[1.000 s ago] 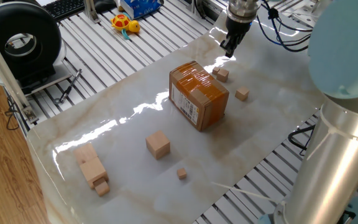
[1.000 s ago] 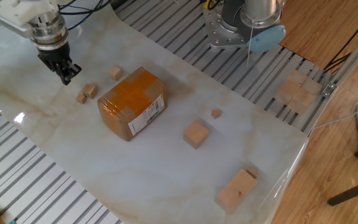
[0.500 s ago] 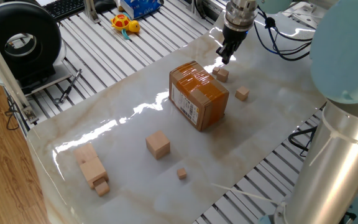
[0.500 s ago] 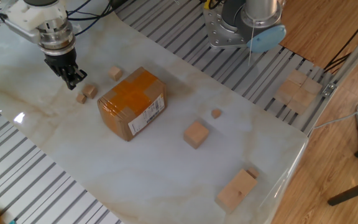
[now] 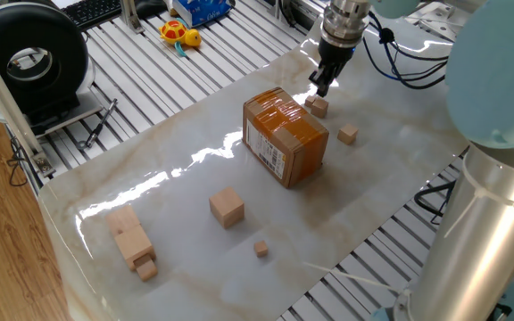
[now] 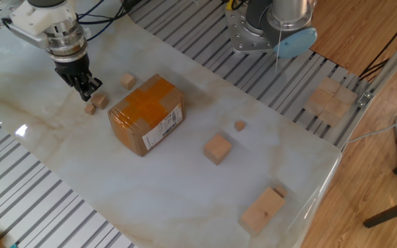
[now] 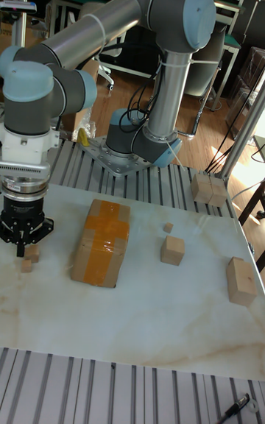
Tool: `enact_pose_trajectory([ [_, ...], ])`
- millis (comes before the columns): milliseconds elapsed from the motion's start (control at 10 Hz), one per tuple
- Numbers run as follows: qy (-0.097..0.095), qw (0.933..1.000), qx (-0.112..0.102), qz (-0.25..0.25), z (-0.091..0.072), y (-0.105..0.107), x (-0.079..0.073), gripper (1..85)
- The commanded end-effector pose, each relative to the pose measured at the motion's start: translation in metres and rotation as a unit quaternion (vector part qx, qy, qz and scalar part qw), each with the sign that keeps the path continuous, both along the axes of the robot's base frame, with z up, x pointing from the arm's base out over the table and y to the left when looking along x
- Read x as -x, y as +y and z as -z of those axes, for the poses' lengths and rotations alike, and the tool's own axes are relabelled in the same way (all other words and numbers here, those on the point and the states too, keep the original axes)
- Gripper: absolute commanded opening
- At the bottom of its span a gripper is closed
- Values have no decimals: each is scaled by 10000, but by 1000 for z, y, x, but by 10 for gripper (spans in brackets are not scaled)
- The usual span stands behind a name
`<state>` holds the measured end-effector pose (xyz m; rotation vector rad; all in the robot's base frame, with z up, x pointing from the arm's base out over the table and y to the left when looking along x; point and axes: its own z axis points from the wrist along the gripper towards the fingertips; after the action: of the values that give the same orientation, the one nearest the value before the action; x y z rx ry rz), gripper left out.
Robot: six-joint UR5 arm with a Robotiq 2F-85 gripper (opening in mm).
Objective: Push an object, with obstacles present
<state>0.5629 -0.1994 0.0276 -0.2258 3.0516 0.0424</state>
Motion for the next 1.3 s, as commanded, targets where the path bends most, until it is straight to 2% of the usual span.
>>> enact_pose_trajectory([
  [0,-17,10000,14,56,1,-2,2,13],
  [200,-187,9998,-12,7,0,-3,-5,13],
  [300,-356,9993,-69,-25,-2,0,-14,13],
  [400,-293,9995,-114,35,-1,2,-11,13],
  [500,-164,9998,93,-49,0,-8,-4,13],
  [800,-165,9998,-115,-38,5,-6,7,13],
  [1200,-141,9993,-316,140,10,4,12,13],
])
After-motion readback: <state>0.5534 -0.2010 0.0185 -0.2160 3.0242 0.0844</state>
